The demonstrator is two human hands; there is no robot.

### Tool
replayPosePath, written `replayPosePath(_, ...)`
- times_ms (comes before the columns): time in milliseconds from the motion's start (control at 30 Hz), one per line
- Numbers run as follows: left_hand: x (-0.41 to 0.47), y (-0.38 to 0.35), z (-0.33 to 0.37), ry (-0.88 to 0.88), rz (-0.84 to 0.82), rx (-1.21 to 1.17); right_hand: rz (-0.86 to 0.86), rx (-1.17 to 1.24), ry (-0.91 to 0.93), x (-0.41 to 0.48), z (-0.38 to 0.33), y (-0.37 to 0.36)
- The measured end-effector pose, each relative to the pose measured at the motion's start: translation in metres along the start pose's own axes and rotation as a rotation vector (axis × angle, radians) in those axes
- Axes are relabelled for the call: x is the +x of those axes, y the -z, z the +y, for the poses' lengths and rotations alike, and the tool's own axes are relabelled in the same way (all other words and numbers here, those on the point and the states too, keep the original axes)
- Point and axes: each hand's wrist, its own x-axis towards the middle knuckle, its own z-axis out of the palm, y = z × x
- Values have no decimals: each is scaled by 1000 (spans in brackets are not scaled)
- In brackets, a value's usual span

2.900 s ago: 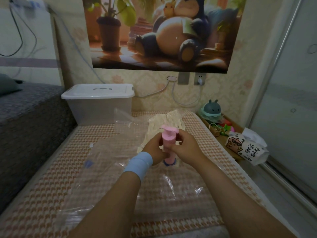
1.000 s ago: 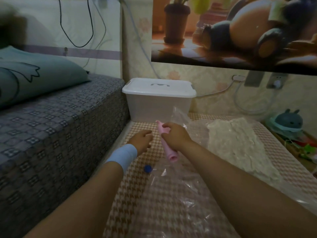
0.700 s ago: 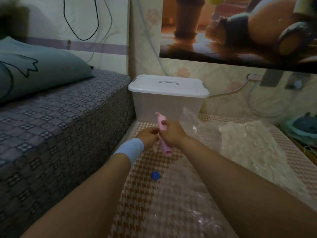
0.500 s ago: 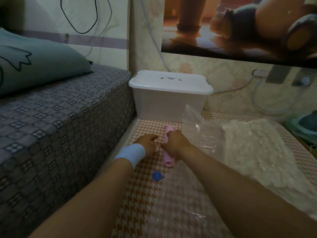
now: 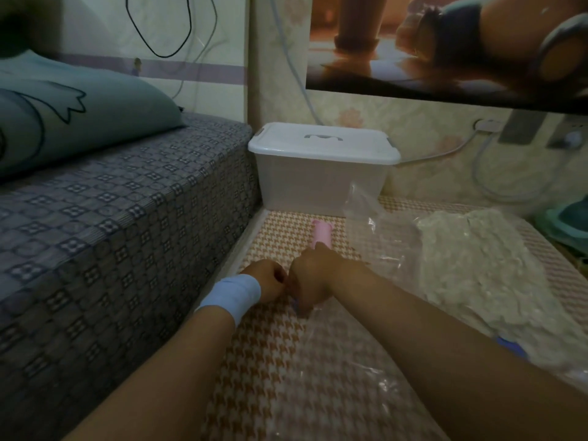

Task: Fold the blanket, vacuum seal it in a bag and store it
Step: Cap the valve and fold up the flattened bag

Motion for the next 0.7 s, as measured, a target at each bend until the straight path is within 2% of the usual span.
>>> replayPosePath(100, -17, -5, 1, -9, -34, 15, -3, -109, -10, -2, -13, -2)
replayPosePath(167, -26, -5, 2, -15, -11, -31, 83, -18, -20, -3, -14, -1)
replayPosePath(233, -35, 0, 7, -9, 34, -215, 204, 190, -29, -9, -6, 3)
replayPosePath(333, -53, 14, 29, -33, 89, -647, 405, 514, -50, -40, 12, 10)
replayPosePath(400, -66, 20, 51, -67, 102, -802, 530, 648, -73, -67, 23, 10)
replayPosePath(600, -93, -15, 128, -188, 73, -762, 651, 843, -214, -157, 56, -34)
replayPosePath(700, -94, -44, 163, -264, 64, -561, 684, 843, -352, -201, 77, -74)
